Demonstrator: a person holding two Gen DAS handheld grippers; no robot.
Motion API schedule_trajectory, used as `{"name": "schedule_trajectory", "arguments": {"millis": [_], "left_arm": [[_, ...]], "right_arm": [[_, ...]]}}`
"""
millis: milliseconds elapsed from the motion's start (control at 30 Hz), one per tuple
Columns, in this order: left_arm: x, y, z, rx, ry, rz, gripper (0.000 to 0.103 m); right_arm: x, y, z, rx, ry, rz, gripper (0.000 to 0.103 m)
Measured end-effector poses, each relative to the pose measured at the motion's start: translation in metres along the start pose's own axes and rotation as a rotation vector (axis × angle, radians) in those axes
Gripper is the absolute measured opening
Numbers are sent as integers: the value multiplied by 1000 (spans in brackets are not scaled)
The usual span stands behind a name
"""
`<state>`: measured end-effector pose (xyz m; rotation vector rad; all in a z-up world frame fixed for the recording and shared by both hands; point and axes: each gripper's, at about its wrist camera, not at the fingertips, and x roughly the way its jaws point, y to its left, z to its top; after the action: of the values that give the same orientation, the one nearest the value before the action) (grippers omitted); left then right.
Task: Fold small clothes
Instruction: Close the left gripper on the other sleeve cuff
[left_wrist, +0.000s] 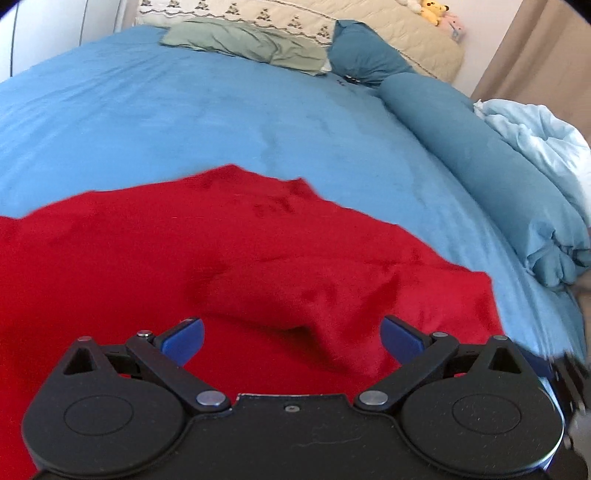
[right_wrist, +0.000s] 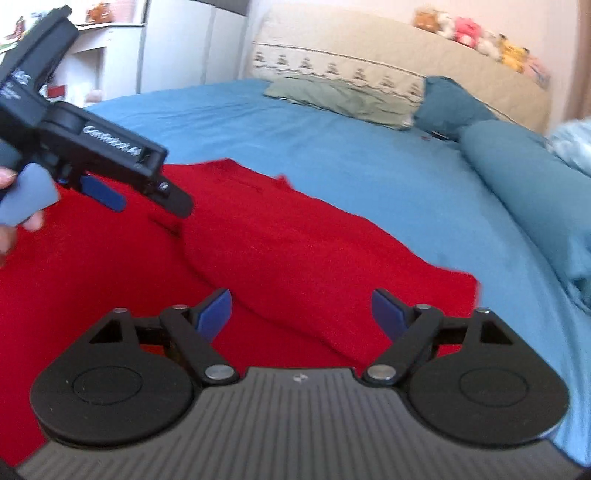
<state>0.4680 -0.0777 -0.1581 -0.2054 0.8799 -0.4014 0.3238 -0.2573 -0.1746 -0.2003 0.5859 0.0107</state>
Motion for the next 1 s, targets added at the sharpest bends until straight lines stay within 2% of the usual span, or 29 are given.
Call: {"name": "schedule_trajectory", "arguments": {"millis": [100,233,267,367,433,533,700,800,833,900,933,967,1000], "left_arm": [[23,-13,2,-28,-1,45,93],[34,-9,-3,-34,-11,181,68],[31,-5,-7,-28,-25,200,65],[13,8,-22,-37,-59,229,65],[0,21,-33,-86,-75,233,63],[-12,35,-42,-161,-91,171,63],[-7,33,-36,-239,-81,93,70],[1,28,-29,-247,-79,85,70],[5,25,-26,-240,-79,93,65],[12,21,-22,-205,-83,130,46],[14,20,-19,-186,-82,156,22],[17,20,-17,-182,-78,162,11],[17,23,-15,-192,-80,150,10]], "right_arm": [[-13,-24,-14,72,9,-17,99],[-32,-47,-28,120,7,-29,99],[-34,-51,-31,131,7,-30,99],[-36,-59,-35,159,0,-31,99],[-35,-63,-38,180,0,-29,99],[-35,-61,-43,202,13,-31,99],[-29,-62,-49,233,48,-54,99],[-26,-65,-51,253,66,-93,102],[-24,-66,-52,260,69,-109,102],[-20,-69,-55,274,77,-131,102],[-15,-71,-56,286,85,-137,102],[-12,-72,-56,301,93,-138,102],[-9,-75,-58,320,98,-136,102]]}}
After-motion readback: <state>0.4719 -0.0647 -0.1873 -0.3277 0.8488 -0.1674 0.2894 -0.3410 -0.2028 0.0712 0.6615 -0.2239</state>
